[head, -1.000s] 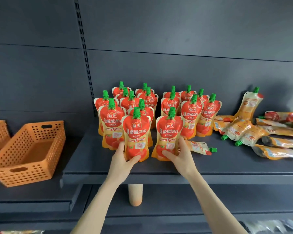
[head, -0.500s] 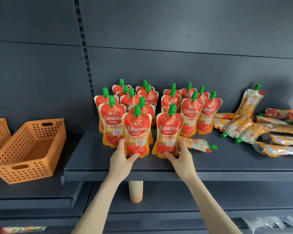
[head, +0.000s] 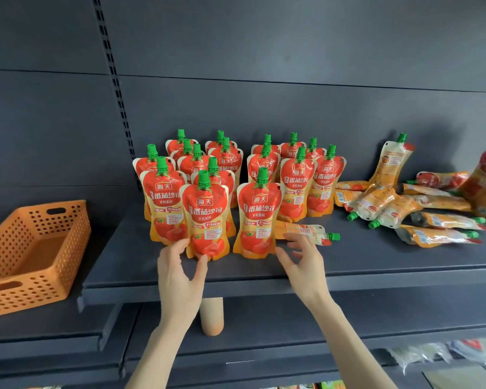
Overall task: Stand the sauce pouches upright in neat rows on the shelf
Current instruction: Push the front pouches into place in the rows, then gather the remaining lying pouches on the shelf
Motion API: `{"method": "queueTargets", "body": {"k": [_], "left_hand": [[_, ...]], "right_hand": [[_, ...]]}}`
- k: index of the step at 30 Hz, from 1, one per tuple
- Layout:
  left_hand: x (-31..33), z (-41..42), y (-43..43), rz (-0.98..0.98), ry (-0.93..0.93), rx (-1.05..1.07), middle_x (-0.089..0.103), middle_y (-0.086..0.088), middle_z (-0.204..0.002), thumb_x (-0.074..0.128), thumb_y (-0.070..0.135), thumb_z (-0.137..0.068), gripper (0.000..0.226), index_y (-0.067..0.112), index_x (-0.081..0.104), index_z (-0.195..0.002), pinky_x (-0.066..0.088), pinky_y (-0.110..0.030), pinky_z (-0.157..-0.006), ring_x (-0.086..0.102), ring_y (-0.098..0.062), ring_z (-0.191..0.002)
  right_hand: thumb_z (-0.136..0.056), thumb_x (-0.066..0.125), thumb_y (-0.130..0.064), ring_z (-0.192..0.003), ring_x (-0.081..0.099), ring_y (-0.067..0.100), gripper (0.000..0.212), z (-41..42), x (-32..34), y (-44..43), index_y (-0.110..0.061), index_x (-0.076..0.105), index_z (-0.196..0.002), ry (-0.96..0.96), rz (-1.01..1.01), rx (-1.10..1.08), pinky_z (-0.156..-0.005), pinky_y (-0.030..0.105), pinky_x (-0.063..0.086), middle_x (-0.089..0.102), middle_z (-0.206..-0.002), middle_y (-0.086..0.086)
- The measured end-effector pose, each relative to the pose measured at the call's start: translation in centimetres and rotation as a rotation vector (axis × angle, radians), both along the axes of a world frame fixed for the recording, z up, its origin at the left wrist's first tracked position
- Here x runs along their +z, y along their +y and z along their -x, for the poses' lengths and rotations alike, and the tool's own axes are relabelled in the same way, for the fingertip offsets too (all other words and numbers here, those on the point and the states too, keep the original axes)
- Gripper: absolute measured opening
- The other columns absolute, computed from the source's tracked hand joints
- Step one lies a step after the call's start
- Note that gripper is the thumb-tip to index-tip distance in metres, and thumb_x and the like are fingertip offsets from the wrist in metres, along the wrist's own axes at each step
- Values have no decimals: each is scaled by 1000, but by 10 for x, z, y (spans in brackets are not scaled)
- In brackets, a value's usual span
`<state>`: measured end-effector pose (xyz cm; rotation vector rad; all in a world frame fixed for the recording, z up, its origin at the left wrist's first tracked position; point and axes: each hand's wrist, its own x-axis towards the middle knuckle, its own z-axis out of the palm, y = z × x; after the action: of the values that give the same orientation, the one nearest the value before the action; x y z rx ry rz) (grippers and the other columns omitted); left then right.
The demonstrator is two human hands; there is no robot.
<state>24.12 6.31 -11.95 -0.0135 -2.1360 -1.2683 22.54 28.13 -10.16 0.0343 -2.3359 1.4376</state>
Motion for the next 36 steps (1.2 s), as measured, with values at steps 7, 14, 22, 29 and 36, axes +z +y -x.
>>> {"method": "queueTargets", "body": {"k": [7, 14, 22, 29, 36], "left_hand": [[24, -8, 80, 10, 60, -255, 64, 7, -92, 65, 11, -85, 14, 16, 61, -97, 45, -11, -77, 59, -5, -89], [18, 32, 186, 221, -39, -347, 58, 12, -101, 64, 24, -85, 19, 18, 61, -103, 43, -21, -87, 53, -7, -100], [0, 67, 258, 520, -205, -95, 61, 12, -122, 51, 57, -76, 51, 28, 61, -116, 36, -40, -101, 53, -18, -114], [4, 72, 296, 568, -243, -17, 57, 13, -129, 62, 47, -82, 43, 30, 58, -122, 33, -36, -100, 48, -19, -120], [6, 79, 318, 620, -237, -90, 55, 8, -129, 66, 38, -83, 45, 25, 57, -125, 28, -31, -103, 46, -20, -118]], "right_hand": [[-89, 59, -13, -91, 61, 16, 8, 2, 14, 59, -16, 66, -92, 2, 12, -73, -75, 15, 43, 65, -96, -2], [-90, 58, -13, -92, 60, 13, 9, 25, 21, 150, -16, 66, -92, -19, -54, -65, -77, 19, 42, 66, -93, -3], [-89, 59, -20, -101, 57, 22, 17, 65, 21, 260, -14, 65, -104, -95, -322, 0, -82, 34, 46, 67, -101, 1], [-82, 66, -33, -116, 48, 27, 34, 99, 34, 306, -18, 63, -112, -182, -630, 81, -91, 37, 39, 62, -120, 4], [-77, 72, -37, -124, 43, 24, 47, 111, 26, 319, -25, 60, -120, -238, -668, 122, -92, 37, 40, 59, -127, -3]]}}
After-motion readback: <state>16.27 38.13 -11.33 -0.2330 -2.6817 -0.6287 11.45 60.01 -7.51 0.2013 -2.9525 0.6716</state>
